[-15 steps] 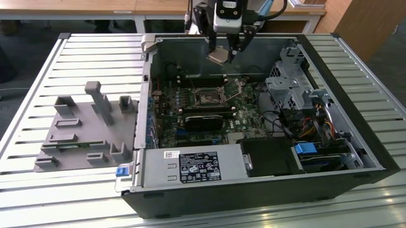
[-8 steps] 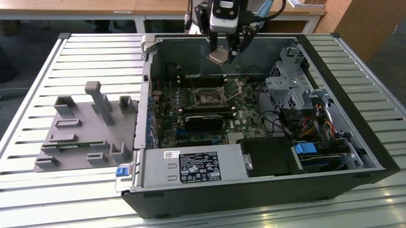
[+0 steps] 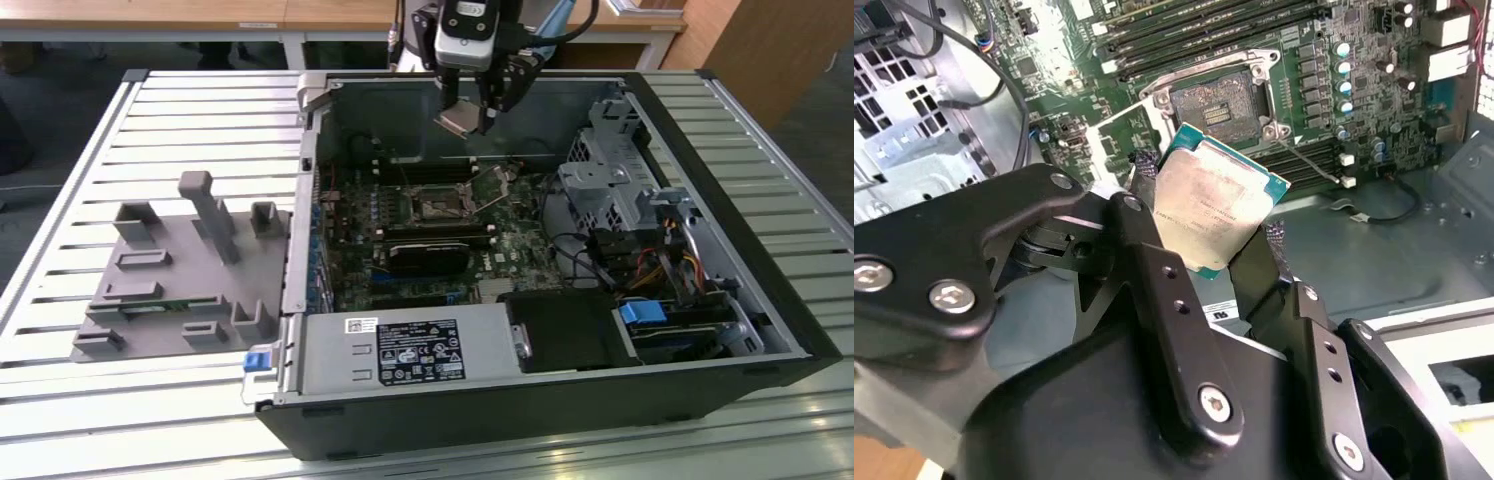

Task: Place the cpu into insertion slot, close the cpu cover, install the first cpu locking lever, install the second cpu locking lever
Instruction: 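Place the cpu into insertion slot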

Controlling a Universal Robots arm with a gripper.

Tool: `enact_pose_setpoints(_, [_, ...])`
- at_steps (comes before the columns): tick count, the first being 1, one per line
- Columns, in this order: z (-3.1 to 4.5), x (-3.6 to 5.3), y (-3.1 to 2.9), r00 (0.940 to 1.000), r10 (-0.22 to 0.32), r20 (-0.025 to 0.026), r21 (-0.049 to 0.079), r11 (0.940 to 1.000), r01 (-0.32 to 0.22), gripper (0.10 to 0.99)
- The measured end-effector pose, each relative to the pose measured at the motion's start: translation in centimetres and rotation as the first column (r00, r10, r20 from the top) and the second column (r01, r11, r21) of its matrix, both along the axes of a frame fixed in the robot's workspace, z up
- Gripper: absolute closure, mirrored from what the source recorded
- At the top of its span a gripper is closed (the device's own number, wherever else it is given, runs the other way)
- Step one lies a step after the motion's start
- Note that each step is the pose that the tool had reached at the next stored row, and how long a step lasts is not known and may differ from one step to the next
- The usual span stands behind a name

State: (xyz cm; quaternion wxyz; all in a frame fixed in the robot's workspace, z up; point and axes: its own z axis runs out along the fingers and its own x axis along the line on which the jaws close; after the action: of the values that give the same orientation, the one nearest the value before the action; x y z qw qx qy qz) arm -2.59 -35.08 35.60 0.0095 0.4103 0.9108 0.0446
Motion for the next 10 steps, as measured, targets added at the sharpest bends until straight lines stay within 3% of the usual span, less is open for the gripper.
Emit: enact_pose_setpoints(10, [-0.02, 0.00, 0.00, 0.9975, -0.070, 0.0000, 0.000, 0.9975, 0.070, 0.545])
